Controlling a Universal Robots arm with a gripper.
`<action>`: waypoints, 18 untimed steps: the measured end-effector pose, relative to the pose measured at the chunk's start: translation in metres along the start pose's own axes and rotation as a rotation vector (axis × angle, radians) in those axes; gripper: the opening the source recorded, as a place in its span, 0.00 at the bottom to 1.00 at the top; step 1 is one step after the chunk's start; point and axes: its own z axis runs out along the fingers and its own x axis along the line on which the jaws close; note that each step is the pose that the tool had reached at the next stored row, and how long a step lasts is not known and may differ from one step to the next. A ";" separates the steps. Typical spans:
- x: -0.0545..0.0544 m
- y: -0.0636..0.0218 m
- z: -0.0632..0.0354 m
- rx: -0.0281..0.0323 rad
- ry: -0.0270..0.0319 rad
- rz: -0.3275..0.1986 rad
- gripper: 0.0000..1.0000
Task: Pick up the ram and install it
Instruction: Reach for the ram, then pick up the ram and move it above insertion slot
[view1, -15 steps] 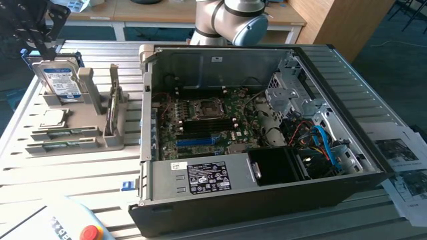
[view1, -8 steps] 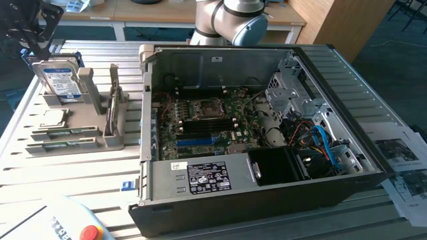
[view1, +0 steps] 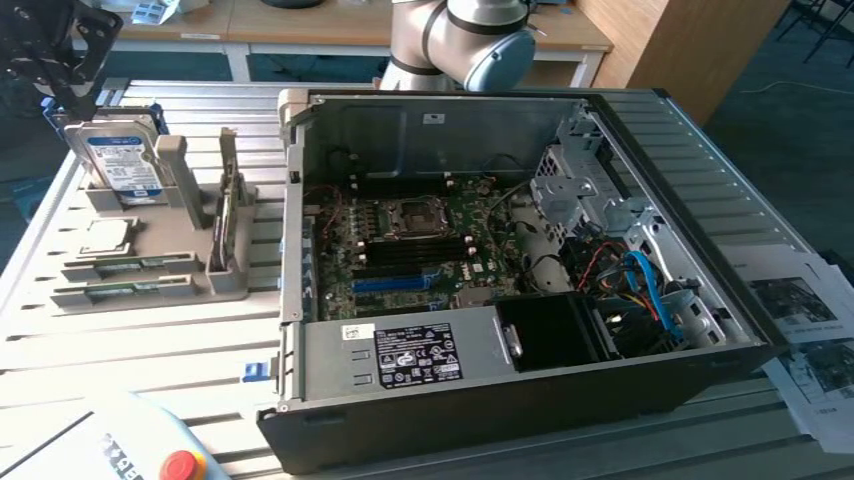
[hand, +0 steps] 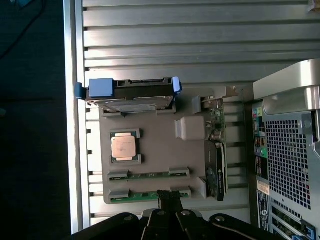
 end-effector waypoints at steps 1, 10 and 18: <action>0.000 0.0000 0.0001 0.0001 0.0001 0.000 0.10; 0.000 -0.0001 0.0018 0.0001 0.0000 0.000 0.10; 0.000 -0.0001 0.0017 -0.0001 0.0003 -0.006 0.10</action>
